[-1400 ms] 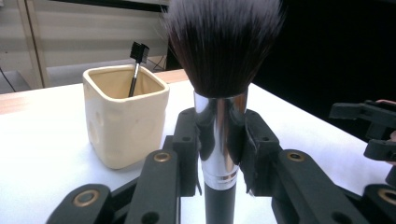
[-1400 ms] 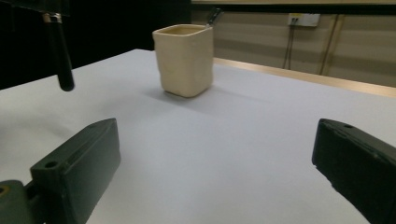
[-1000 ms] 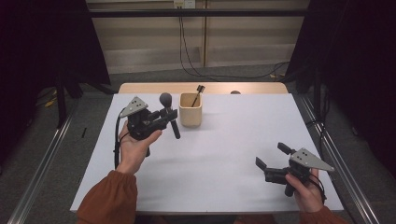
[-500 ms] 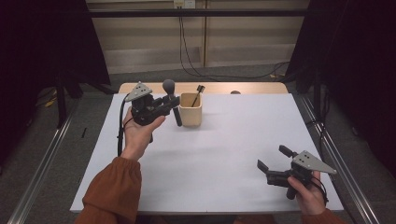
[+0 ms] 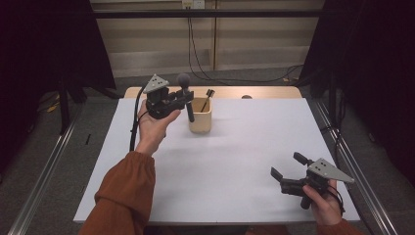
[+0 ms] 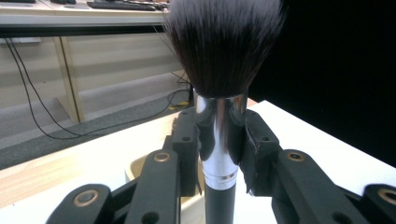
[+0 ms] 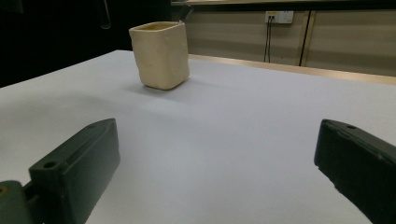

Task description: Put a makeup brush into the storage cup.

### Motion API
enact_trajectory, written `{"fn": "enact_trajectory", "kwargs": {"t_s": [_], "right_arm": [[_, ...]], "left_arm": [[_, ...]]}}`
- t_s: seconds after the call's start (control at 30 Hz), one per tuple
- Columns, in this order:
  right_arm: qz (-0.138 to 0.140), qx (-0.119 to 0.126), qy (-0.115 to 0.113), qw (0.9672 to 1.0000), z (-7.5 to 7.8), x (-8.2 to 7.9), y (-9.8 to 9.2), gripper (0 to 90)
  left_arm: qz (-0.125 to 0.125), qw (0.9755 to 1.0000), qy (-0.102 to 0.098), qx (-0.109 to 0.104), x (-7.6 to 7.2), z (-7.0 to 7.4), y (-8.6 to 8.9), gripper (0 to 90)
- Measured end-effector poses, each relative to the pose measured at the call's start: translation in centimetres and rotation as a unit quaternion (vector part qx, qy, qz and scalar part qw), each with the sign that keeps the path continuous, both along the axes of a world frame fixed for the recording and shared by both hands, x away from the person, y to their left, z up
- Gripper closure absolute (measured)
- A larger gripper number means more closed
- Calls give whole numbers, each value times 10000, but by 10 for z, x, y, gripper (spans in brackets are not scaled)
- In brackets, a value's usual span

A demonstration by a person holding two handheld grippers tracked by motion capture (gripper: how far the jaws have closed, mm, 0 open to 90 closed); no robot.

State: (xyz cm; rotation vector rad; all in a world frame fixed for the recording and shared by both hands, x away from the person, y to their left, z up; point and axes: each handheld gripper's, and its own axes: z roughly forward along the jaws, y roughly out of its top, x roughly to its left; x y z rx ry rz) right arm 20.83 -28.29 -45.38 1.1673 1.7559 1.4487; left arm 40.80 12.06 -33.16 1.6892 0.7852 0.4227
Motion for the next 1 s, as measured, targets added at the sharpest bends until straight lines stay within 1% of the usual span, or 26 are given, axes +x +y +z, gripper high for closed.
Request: {"fn": "enact_trajectory", "kwargs": {"t_s": [0.07,0.1,0.17,0.2,0.3,0.4,0.5,0.53,0.57,0.63,0.7,0.8,0.87,0.9,0.97,1.0], "right_arm": [[6,14,-11,10000,0,0,0,0],[7,15,-25,10000,0,0,0,0],[24,20,-17,10000,0,0,0,0],[26,26,-18,10000,0,0,0,0],[49,33,-29,10000,0,-1,0,0],[52,44,-24,10000,0,-1,0,0],[61,63,1,10000,0,-1,-1,0],[69,68,6,10000,-1,-1,-1,0],[61,54,1,10000,-1,-1,-1,0],[67,53,-8,10000,-1,-1,-1,0],[61,40,-15,10000,-1,-2,-1,0],[48,32,-23,10000,-1,-2,-1,0],[27,53,-13,10000,-1,-2,-2,0],[19,56,-11,10000,-1,-2,-2,0],[9,52,-26,10000,-1,-2,-2,0],[11,52,-32,10000,-1,-2,-2,0]], "left_arm": [[-16,10000,-72,48,2,4,-2,706],[-26,10000,-67,60,3,6,-2,706],[7,10000,-71,19,6,9,-4,706],[-5,10000,-67,47,8,10,-5,706],[54,9999,-88,22,13,11,-8,706],[115,9999,-62,33,20,9,-10,706],[145,9999,-54,-16,26,8,-13,706],[138,9999,-53,-12,28,8,-15,706],[131,9999,-54,35,30,7,-16,706],[159,9999,-54,31,33,5,-17,706],[211,9997,-83,18,36,3,-17,706],[260,9996,-49,-17,43,-1,-15,706],[307,9995,-33,23,46,-5,-14,706],[331,9994,-30,-6,47,-6,-14,706],[346,9994,-19,-10,49,-8,-14,706],[333,9994,-41,24,50,-10,-14,705]]}}
